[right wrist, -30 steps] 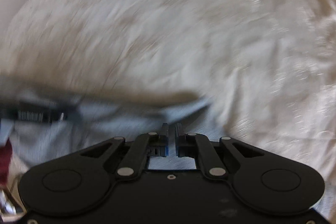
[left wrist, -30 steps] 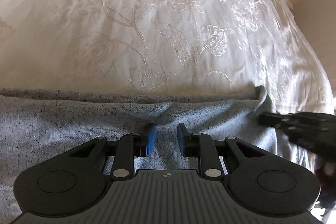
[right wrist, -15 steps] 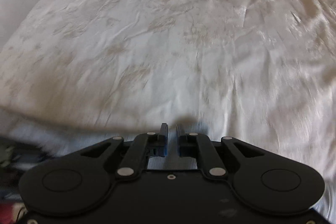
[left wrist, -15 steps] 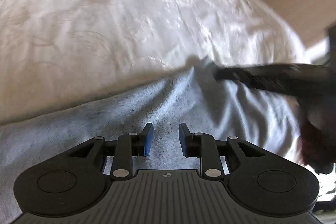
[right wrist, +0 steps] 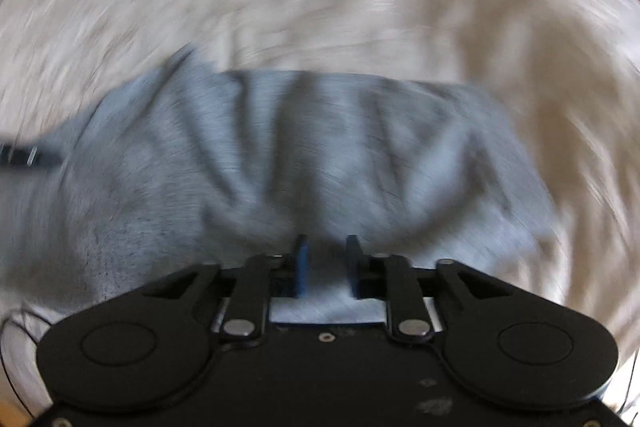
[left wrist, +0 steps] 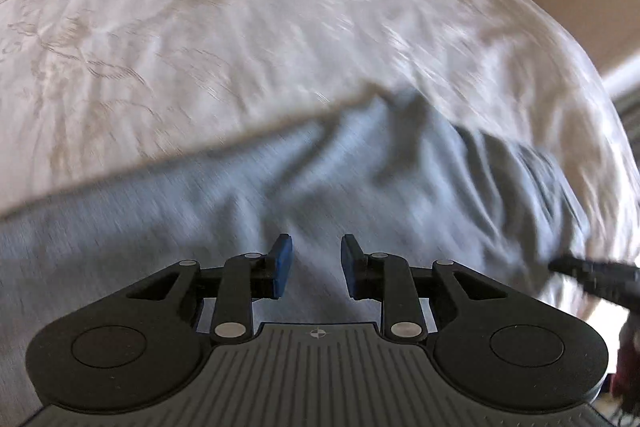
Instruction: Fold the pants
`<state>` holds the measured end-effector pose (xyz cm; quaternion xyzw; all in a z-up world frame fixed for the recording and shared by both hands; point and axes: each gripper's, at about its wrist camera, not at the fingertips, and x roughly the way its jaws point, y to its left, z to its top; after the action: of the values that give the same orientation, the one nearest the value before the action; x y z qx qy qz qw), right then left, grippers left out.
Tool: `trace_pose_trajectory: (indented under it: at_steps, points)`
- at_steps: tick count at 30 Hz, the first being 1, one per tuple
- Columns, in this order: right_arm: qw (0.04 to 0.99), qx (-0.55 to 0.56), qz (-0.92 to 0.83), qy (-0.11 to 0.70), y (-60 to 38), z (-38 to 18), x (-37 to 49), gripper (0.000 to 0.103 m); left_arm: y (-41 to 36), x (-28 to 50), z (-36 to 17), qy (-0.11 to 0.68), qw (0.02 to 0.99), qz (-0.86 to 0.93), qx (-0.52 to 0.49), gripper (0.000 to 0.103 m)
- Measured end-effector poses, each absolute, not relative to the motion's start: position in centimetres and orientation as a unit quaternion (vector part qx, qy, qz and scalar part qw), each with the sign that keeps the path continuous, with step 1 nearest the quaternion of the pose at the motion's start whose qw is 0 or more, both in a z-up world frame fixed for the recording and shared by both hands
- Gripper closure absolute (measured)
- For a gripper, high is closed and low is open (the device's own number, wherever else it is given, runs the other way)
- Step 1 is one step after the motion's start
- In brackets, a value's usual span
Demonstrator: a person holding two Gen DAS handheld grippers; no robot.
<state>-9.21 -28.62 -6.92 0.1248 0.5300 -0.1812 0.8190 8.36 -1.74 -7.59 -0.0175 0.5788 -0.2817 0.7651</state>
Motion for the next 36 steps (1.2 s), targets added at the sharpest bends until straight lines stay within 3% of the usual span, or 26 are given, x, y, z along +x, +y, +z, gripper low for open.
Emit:
trace_pose_trajectory:
  at_steps: [3, 9, 18, 20, 22, 23, 24, 30, 36]
  points:
    - [0.816, 0.171, -0.239, 0.498, -30.1, -6.5, -13.0, 0.054, -2.1, 5.2, -8.1, 0.585, 0.752, -0.303, -0.001, 0.076]
    - [0.810, 0.238, -0.267, 0.464, -32.1, -7.8, -15.6, 0.052, -1.6, 1.9, -11.7, 0.625, 0.730, -0.273, 0.050, 0.076]
    - [0.815, 0.290, -0.273, 0.422, -35.3, -8.1, -14.0, 0.048, -1.7, 1.1, -11.0, 0.620, 0.744, -0.242, 0.054, 0.076]
    - [0.816, 0.290, -0.264, 0.424, -35.7, -8.3, -13.2, 0.052, -1.8, 0.9, -11.0, 0.618, 0.747, -0.238, 0.054, 0.076]
    - [0.812, 0.286, -0.256, 0.439, -35.9, -8.6, -12.3, 0.064, -1.3, 0.6, -10.9, 0.617, 0.748, -0.236, 0.053, 0.076]
    - [0.805, 0.283, -0.249, 0.458, -36.1, -9.0, -11.6, 0.087, -1.6, 0.6, -10.9, 0.617, 0.749, -0.235, 0.053, 0.076]
    - [0.798, 0.273, -0.241, 0.481, -36.0, -9.1, -10.8, 0.097, -1.4, 0.5, -10.8, 0.617, 0.749, -0.236, 0.053, 0.076]
    - [0.855, 0.154, -0.198, 0.454, -33.5, -2.9, -10.5, 0.099, -0.8, 0.6, -10.7, 0.614, 0.749, -0.244, 0.051, 0.076]
    - [0.804, 0.177, -0.225, 0.521, -34.8, -9.7, -11.4, 0.098, -0.1, 0.5, -10.4, 0.616, 0.747, -0.241, 0.065, 0.076]
